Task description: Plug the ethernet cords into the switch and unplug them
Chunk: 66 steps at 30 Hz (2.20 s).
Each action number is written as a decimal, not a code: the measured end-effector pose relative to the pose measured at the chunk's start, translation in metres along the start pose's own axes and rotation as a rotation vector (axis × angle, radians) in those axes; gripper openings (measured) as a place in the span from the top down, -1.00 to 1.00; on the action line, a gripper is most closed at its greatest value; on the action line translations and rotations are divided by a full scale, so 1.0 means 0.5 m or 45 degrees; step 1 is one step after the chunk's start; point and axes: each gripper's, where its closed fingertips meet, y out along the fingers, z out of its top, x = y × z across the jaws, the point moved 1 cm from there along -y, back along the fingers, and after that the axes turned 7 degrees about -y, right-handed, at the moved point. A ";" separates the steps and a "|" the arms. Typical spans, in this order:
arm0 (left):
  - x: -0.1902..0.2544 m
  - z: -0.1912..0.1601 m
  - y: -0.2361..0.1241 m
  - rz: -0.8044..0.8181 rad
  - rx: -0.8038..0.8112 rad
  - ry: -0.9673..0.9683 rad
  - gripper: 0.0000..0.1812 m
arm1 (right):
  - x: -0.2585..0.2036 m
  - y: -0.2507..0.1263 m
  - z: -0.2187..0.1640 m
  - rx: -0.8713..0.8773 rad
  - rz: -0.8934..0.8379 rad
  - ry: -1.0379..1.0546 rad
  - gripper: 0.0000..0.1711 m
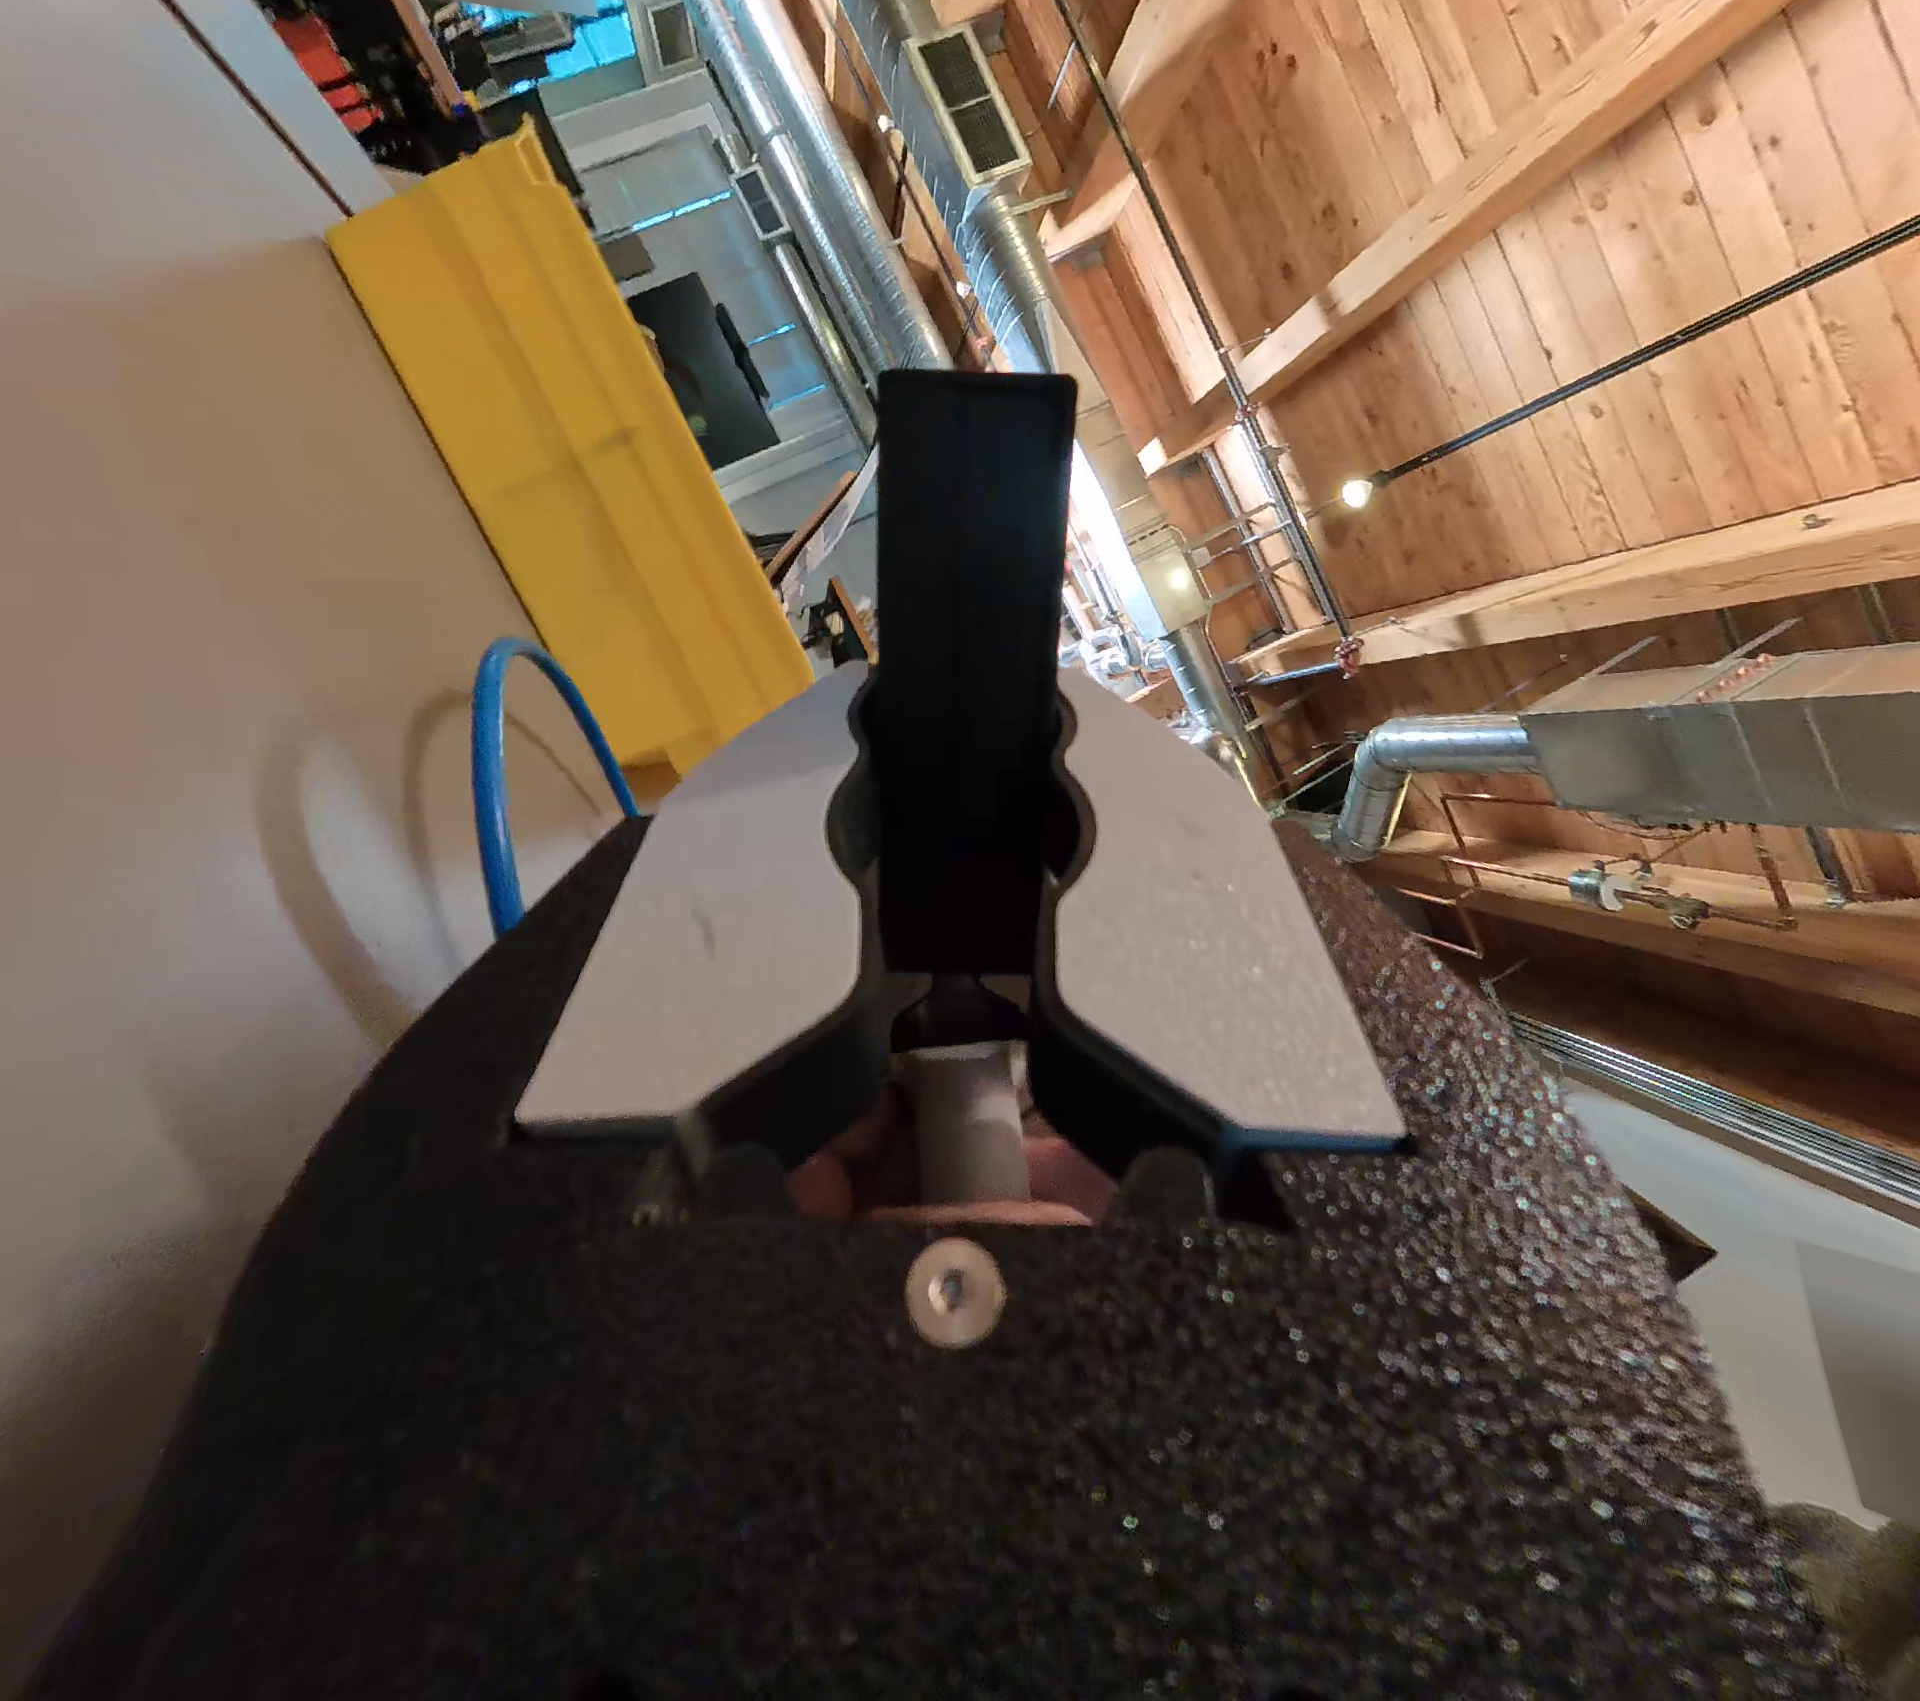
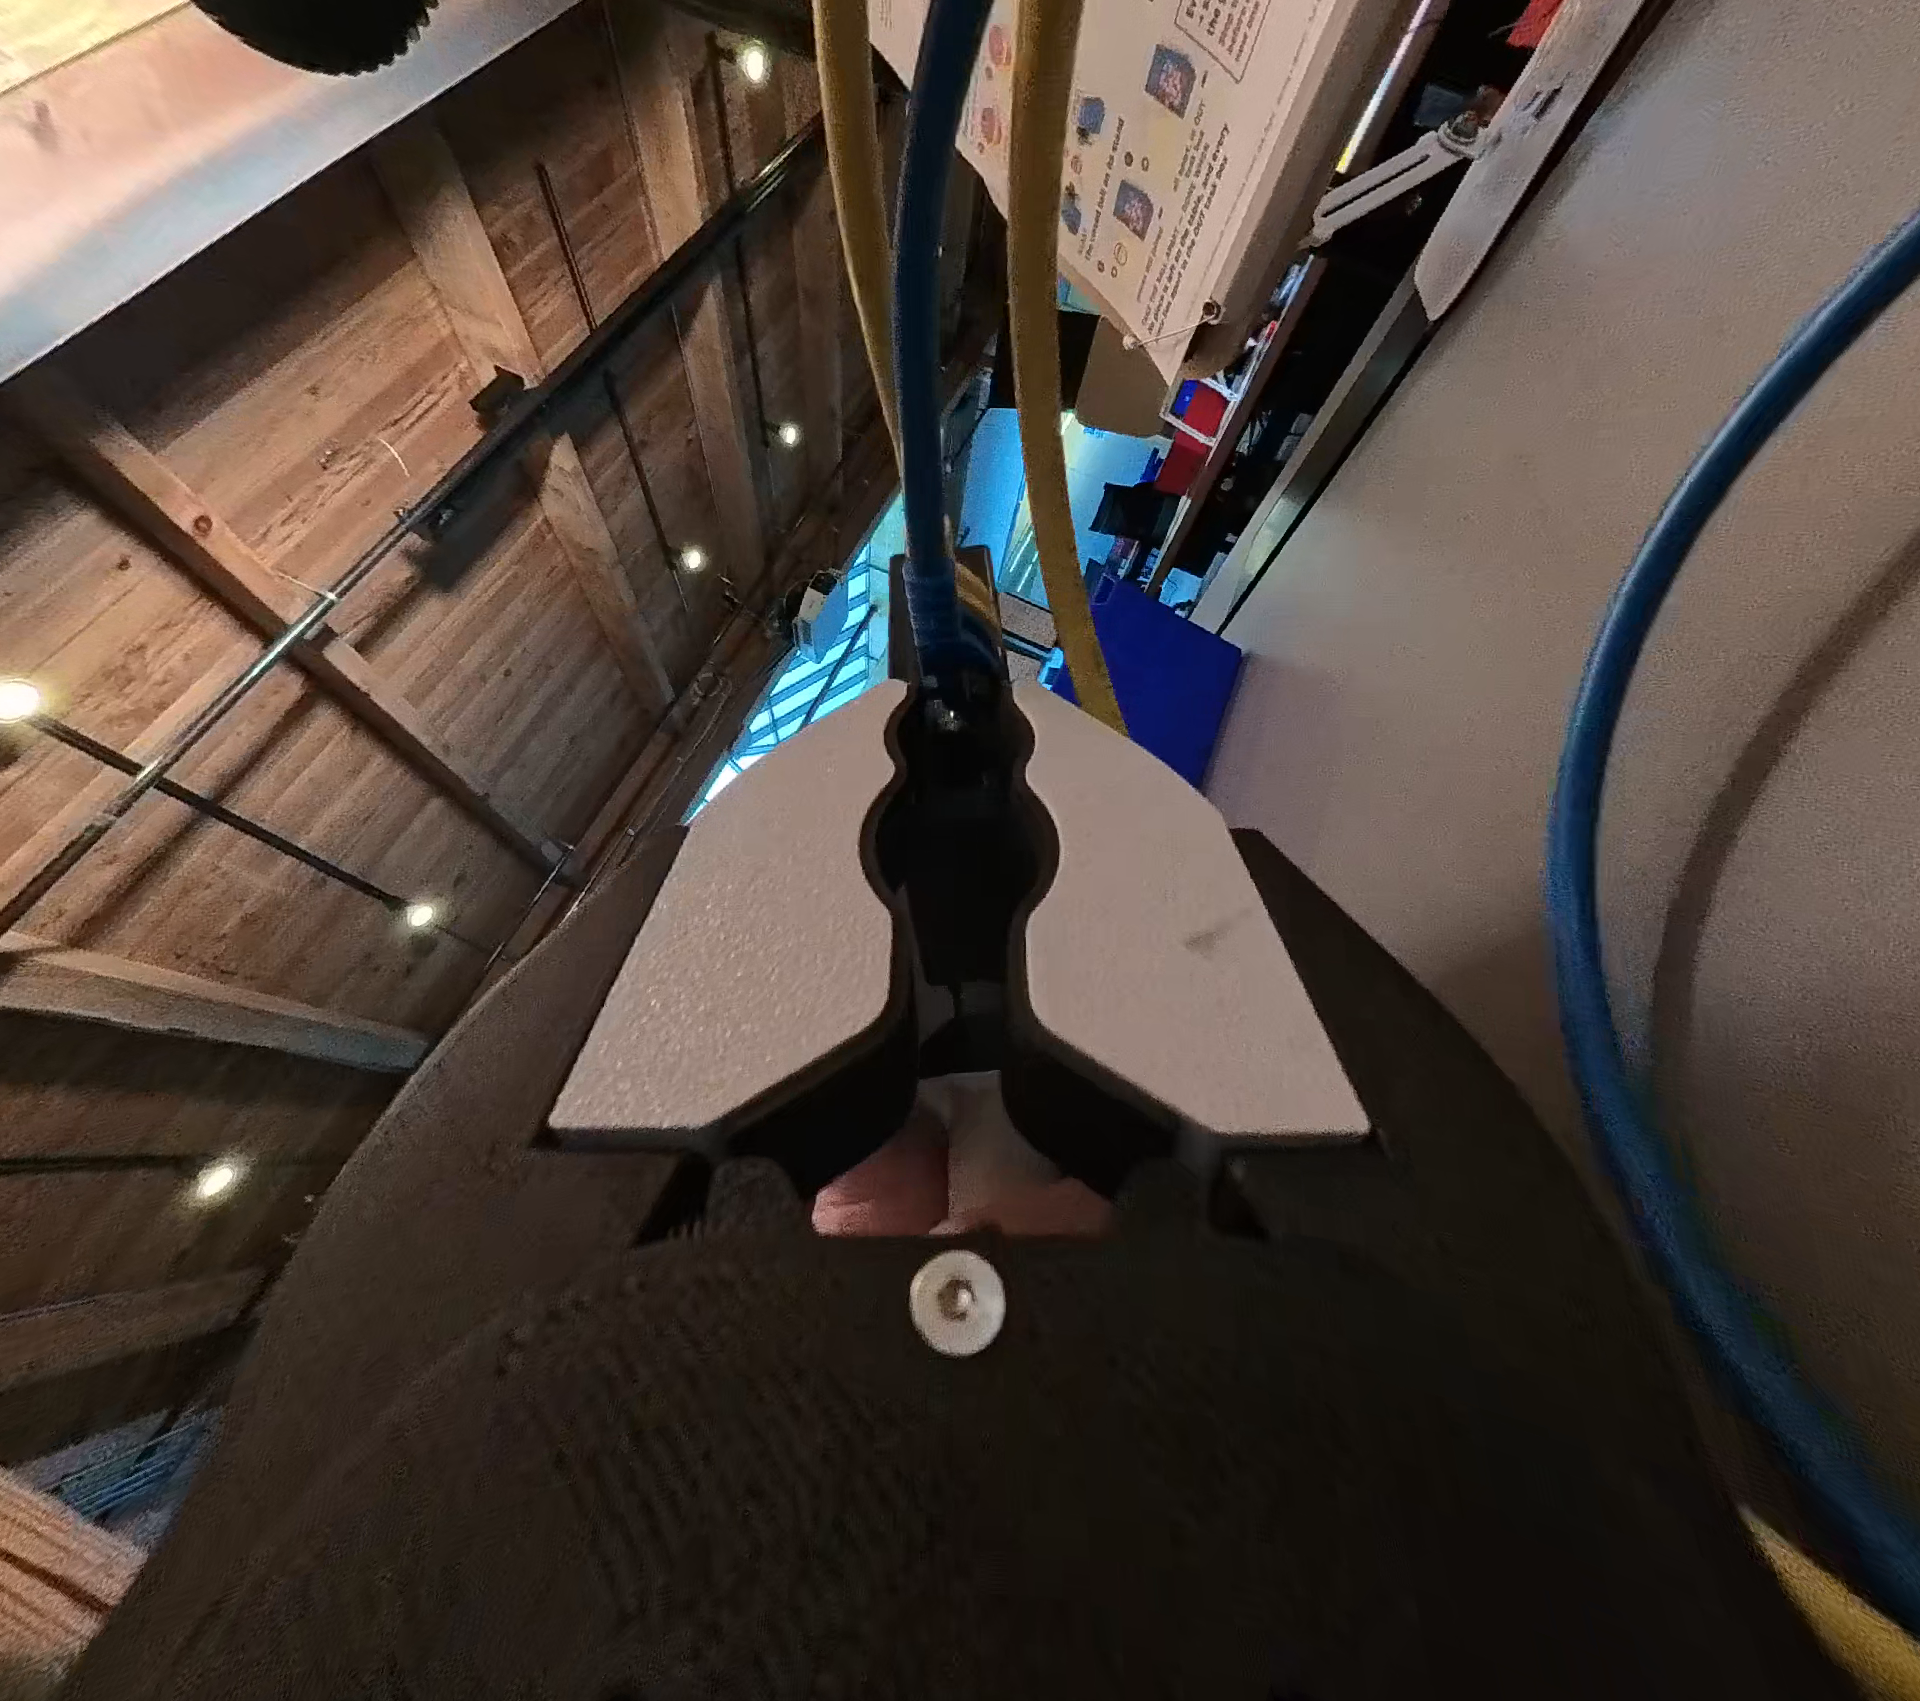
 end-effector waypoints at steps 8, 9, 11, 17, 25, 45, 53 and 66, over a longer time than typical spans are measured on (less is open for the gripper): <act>0.001 0.002 -0.002 0.013 -0.058 0.022 0.70 | 0.000 0.003 -0.004 -0.097 -0.013 -0.094 0.84; 0.003 0.000 -0.001 0.010 -0.062 0.022 0.70 | 0.000 0.002 -0.004 -0.105 -0.015 -0.092 0.81; 0.006 -0.003 0.000 -0.001 -0.065 0.019 0.70 | 0.001 0.000 -0.002 -0.090 -0.035 -0.112 0.76; 0.004 -0.005 0.001 0.017 -0.077 0.045 0.70 | -0.005 -0.001 -0.001 -0.120 -0.052 -0.221 0.87; -0.011 -0.007 0.000 0.085 -0.120 0.127 0.70 | 0.010 -0.003 -0.005 -0.239 -0.057 -0.342 0.89; 0.038 0.085 -0.038 0.037 0.093 0.250 0.71 | -0.085 -0.061 -0.060 -0.762 0.100 -0.681 0.92; 0.049 0.154 -0.084 0.038 0.281 0.290 0.71 | -0.237 -0.112 -0.026 -1.007 0.247 -0.911 0.91; 0.135 0.171 -0.096 -0.188 0.271 0.266 0.70 | -0.250 -0.043 0.346 -0.853 -0.182 -1.323 0.92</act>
